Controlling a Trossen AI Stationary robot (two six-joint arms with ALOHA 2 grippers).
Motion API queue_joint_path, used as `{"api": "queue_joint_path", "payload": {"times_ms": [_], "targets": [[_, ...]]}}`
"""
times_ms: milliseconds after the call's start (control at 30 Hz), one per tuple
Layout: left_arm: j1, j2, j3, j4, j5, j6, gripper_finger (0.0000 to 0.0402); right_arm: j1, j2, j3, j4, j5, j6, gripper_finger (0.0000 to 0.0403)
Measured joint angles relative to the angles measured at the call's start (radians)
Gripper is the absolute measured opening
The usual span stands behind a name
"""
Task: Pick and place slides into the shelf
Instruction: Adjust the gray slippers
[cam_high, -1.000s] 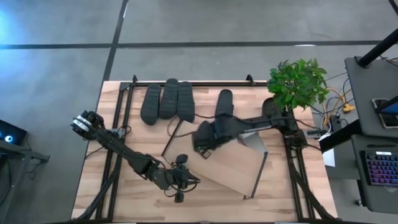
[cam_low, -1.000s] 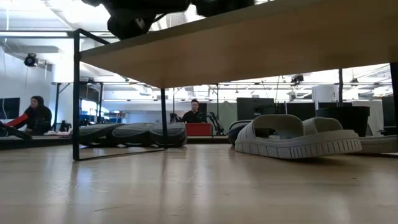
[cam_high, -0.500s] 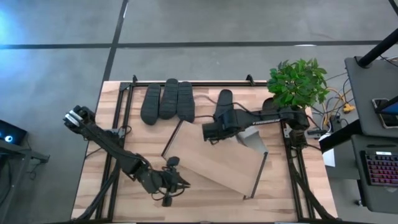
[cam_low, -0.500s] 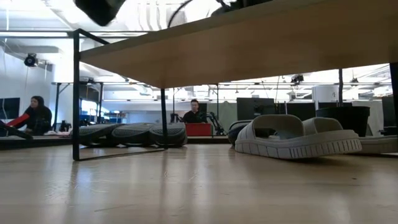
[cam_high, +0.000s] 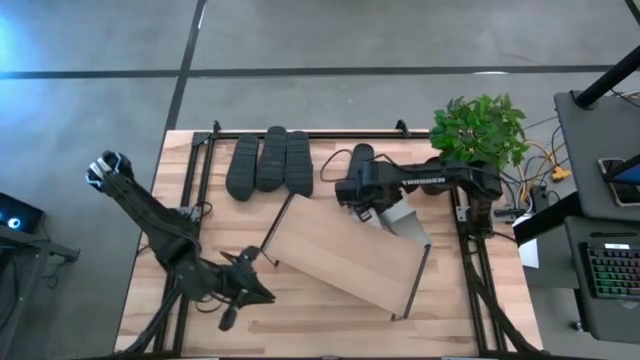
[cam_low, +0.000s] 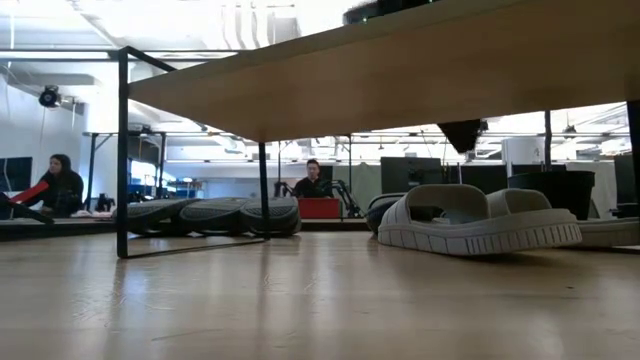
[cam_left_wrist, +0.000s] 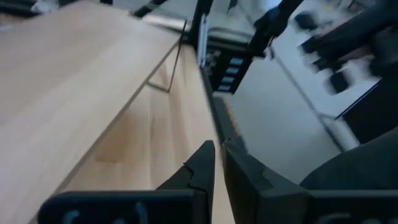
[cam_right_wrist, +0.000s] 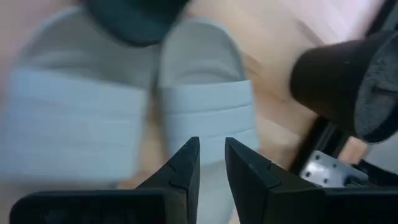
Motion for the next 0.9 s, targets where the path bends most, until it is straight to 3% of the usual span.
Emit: {"api": "queue_joint_path", "payload": {"times_ms": [300, 500, 900], "targets": [[0.000, -0.031, -0.001, -0.009, -0.022, -0.020, 0.0018, -0.083, 0.001, -0.143, -0.002, -0.064, -0.199, 0.0061], [0.004, -0.001, -0.003, -0.014, -0.023, -0.020, 0.0018, -0.085, 0.001, -0.210, -0.001, -0.111, -0.406, 0.0057], [0.004, 0.030, -0.004, -0.012, -0.056, -0.020, 0.0018, -0.083, 0.003, -0.358, 0.002, -0.139, -0.669, 0.0057]]}}
